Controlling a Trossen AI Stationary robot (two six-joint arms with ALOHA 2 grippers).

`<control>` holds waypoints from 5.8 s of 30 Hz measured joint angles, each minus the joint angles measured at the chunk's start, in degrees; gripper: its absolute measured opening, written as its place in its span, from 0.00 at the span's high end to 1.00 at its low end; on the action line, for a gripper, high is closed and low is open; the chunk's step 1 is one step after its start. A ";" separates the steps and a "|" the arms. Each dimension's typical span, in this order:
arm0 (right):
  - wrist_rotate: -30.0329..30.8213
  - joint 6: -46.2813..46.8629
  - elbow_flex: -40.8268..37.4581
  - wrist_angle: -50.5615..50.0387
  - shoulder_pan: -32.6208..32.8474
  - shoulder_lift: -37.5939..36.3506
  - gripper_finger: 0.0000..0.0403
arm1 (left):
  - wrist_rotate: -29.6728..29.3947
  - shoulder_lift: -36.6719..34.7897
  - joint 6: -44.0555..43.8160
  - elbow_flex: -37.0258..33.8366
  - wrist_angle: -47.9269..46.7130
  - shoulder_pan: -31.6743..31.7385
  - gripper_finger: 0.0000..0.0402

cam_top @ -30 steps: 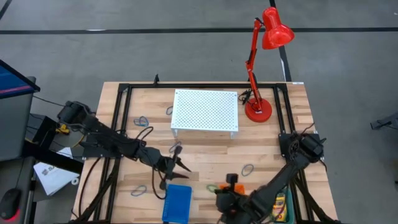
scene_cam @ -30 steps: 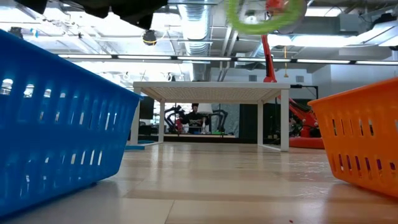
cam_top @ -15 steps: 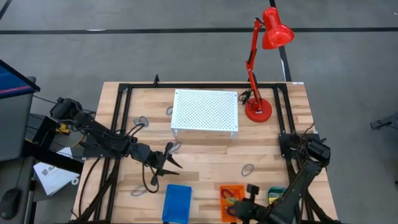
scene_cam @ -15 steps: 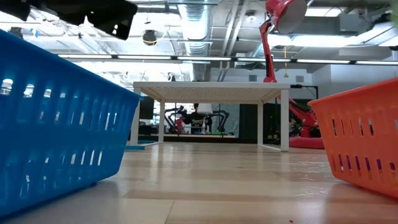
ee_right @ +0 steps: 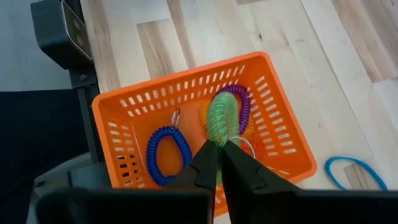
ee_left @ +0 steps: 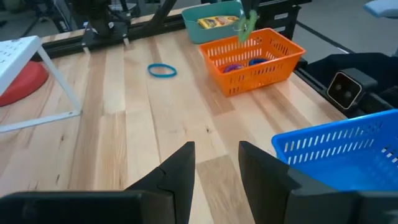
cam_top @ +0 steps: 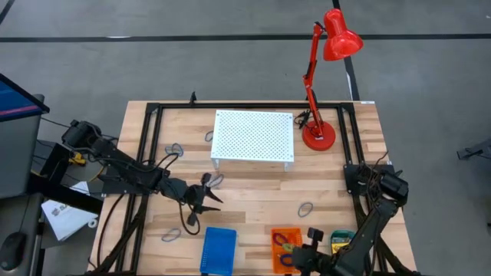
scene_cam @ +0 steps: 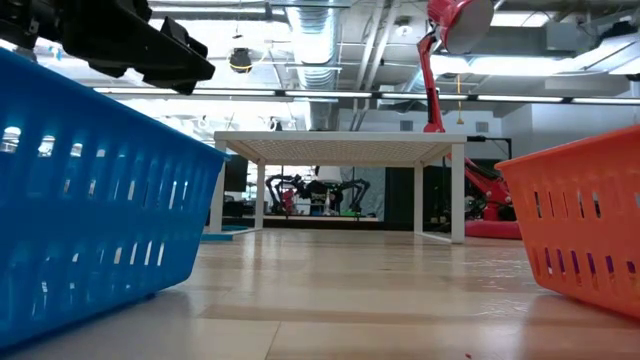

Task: Pick & Place Office Desk Supplies
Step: Put the green spring keychain into the orange bin, then put the blue rubber band into the blue bin

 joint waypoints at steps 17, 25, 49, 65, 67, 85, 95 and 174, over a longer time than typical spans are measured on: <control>3.85 0.59 -0.04 -0.67 0.00 0.04 0.66 | -0.99 0.02 -3.92 0.00 -5.29 0.00 0.72; 4.83 0.57 -0.05 -1.29 0.00 0.06 0.65 | -2.83 0.02 -21.13 0.00 -21.84 -0.91 0.72; 4.85 0.42 -0.05 -1.04 -0.72 0.08 0.66 | -21.98 -17.32 -34.70 17.98 -65.78 31.32 0.71; 4.88 -0.22 -1.31 0.66 -0.57 0.10 0.65 | 2.16 6.52 -13.89 34.25 -77.01 62.19 0.68; 4.85 -0.20 -2.16 1.44 -0.52 0.11 0.65 | 2.76 10.04 -10.21 34.25 -76.60 62.80 0.68; 4.87 0.44 -3.79 4.56 0.96 0.11 0.66 | 25.18 10.53 -8.18 18.95 -49.30 76.56 0.68; 4.94 -1.58 -3.72 4.50 -0.84 0.11 0.66 | 30.98 7.78 -9.06 6.10 -33.97 79.25 0.68; 4.44 -2.09 -3.70 4.58 -0.33 0.04 0.67 | 1.23 -16.94 -33.28 4.52 -54.17 20.46 1.00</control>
